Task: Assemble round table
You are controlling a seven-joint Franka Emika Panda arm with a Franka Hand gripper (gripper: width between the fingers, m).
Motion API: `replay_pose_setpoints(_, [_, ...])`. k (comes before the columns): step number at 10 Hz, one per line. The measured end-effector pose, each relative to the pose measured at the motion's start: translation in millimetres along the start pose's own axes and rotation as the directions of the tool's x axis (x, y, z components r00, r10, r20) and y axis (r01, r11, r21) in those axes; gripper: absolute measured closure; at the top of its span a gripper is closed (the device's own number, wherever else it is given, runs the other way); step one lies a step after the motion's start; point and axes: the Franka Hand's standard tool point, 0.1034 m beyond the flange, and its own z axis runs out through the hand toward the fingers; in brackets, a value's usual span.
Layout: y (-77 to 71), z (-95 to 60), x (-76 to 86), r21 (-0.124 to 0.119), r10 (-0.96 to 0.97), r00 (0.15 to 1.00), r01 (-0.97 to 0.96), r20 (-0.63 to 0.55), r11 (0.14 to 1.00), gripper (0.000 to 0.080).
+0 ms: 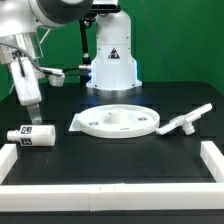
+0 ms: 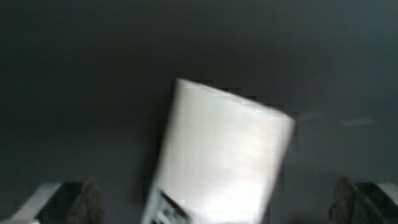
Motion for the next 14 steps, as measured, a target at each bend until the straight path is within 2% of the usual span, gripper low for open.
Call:
replay_pose_setpoints(1, [-7.1, -2.9, -9.2, -0.006, -0.038, 0.999, 0.038, 0.014, 0.999, 0.0151])
replay_pose_setpoints(2, [-14.9, -6.6, -19.8, -0.001, -0.068, 0.998, 0.068, 0.018, 0.998, 0.0151])
replay_pose_setpoints(4, [-32.0, -2.9, -43.4, -0.024, -0.144, 0.989, 0.145, 0.03, 0.989, 0.0151])
replay_pose_setpoints(7, [-32.2, -2.0, -44.0, -0.023, -0.152, 0.988, 0.153, 0.03, 0.988, 0.0151])
replay_pose_setpoints(8, [-33.8, -2.0, -47.9, -0.034, -0.183, 0.982, 0.185, 0.036, 0.982, 0.0151])
replay_pose_setpoints(9, [-42.4, -3.9, -64.3, -0.074, -0.317, 0.947, 0.32, 0.052, 0.944, 0.0151])
replay_pose_setpoints(10, [-48.7, -7.8, -77.0, -0.077, -0.381, 0.923, 0.385, 0.061, 0.92, 0.0151])
replay_pose_setpoints(11, [-55.6, -13.8, -91.9, -0.098, -0.492, 0.867, 0.498, 0.082, 0.862, 0.0151])
replay_pose_setpoints(12, [-59.6, -14.2, -99.9, -0.117, -0.53, 0.844, 0.536, 0.082, 0.836, 0.0151])
replay_pose_setpoints(13, [-57.6, -12.4, -98.1, -0.113, -0.529, 0.844, 0.536, 0.085, 0.837, 0.0151])
replay_pose_setpoints(14, [-56.8, -12.6, -96.5, -0.107, -0.607, 0.789, 0.614, 0.095, 0.782, 0.0151])
